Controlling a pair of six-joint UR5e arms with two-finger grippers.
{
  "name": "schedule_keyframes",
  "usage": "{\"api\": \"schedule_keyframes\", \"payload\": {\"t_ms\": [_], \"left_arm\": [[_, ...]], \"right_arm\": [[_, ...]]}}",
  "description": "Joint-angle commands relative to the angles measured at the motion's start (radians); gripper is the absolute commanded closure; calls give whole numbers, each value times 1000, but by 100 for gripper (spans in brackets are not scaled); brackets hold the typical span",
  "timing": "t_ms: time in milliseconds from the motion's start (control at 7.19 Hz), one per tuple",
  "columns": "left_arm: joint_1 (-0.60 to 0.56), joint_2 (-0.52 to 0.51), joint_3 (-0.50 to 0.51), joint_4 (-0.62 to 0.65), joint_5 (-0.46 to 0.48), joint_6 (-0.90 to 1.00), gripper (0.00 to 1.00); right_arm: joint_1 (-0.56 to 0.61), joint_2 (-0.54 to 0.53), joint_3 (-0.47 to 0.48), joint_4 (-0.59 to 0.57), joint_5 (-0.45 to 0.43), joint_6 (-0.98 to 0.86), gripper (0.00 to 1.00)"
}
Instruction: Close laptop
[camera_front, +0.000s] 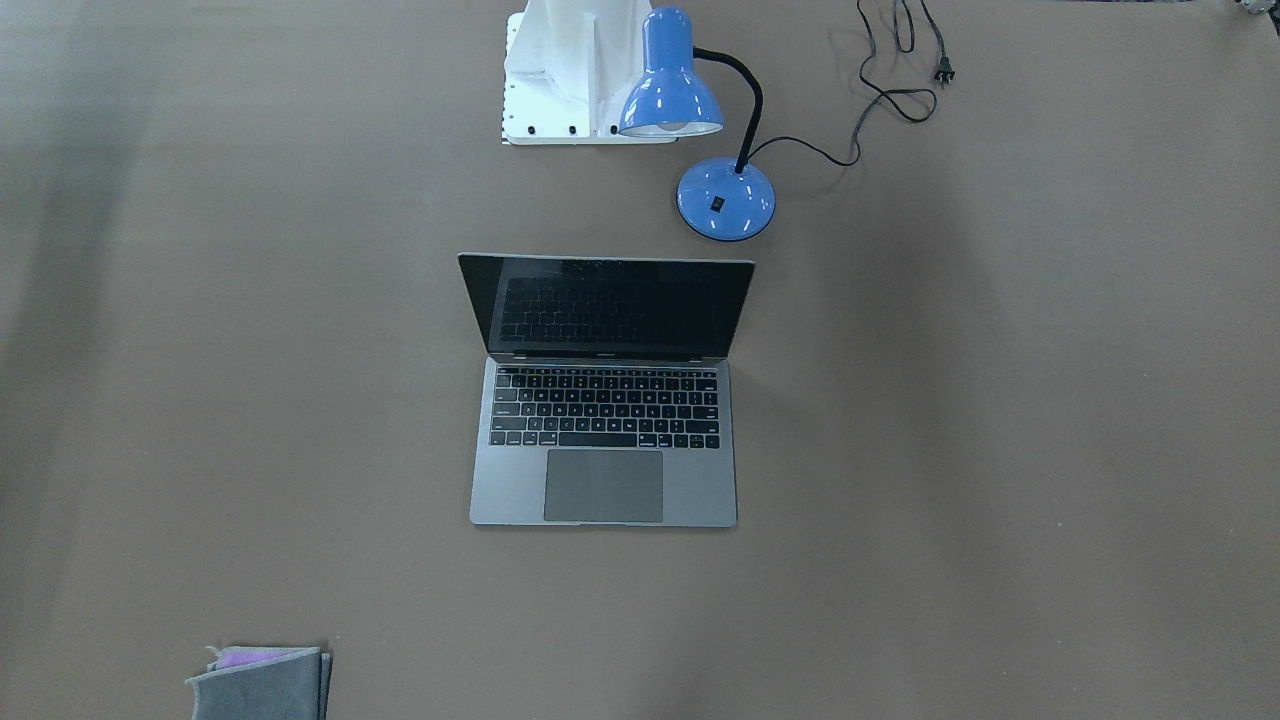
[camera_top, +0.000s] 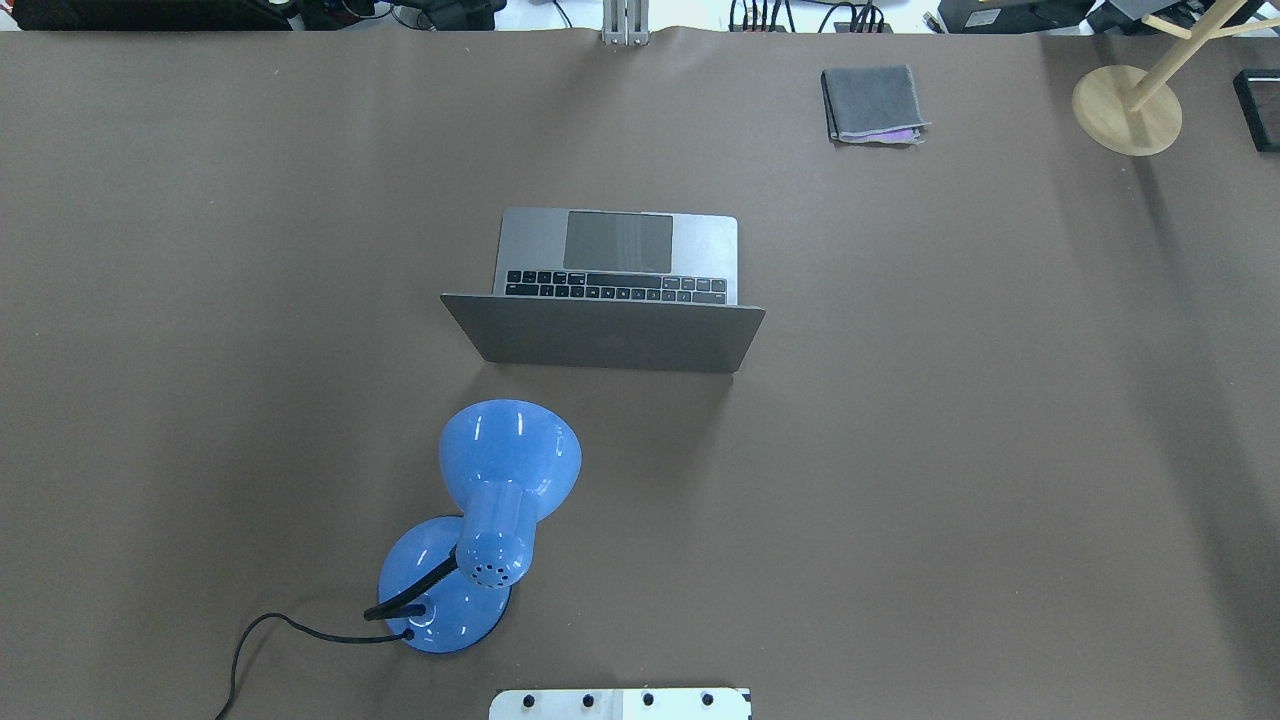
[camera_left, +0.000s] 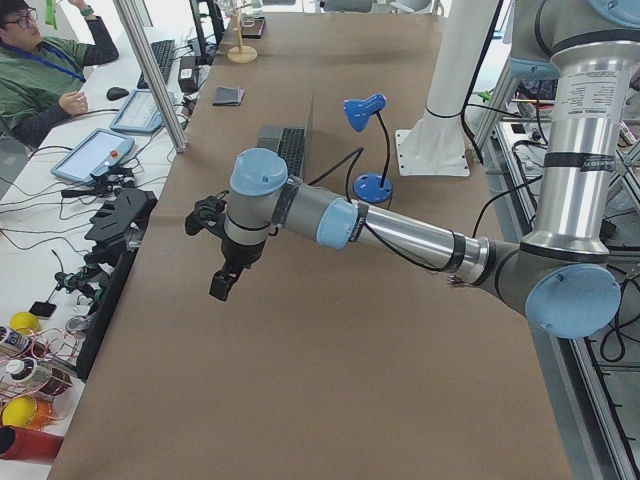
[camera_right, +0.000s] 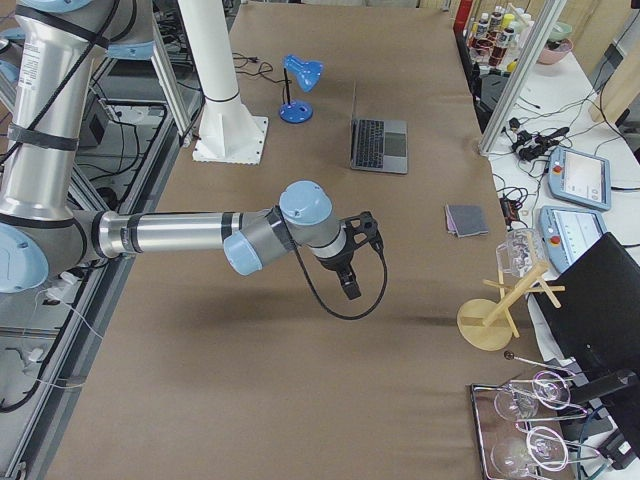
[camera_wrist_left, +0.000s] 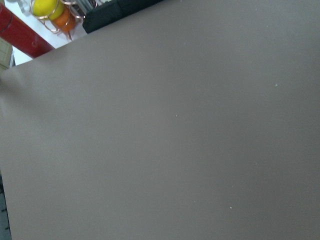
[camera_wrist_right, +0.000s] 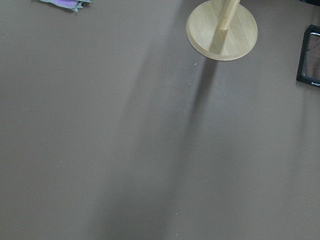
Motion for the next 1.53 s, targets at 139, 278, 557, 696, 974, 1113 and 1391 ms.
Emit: {"api": "schedule_keyframes", "payload": {"t_ms": [139,278,557,696,974,1113,1391], "left_arm": [[61,58,20,-260,-80,2,1],[160,37,14,-282,-92,-77,1],[304,-12,14,-386,-92,-396,1],[372,-12,14,-459,-92,-514,1],[507,-25,14,-605,-94,-740,2],[583,-43,20,-703,-92,-885,2],[687,-61,24,-822,-91,-1064,15]], "right_arm": [[-13,5,-4,0,68,62,2],[-32,8,-1,3,114,121,6],[-121,23,0,103,116,318,6],[-178,31,3,192,111,482,9],[-299,84,13,333,102,806,23],[-372,115,40,352,61,943,31],[-570,129,138,351,-112,1159,61]]}}
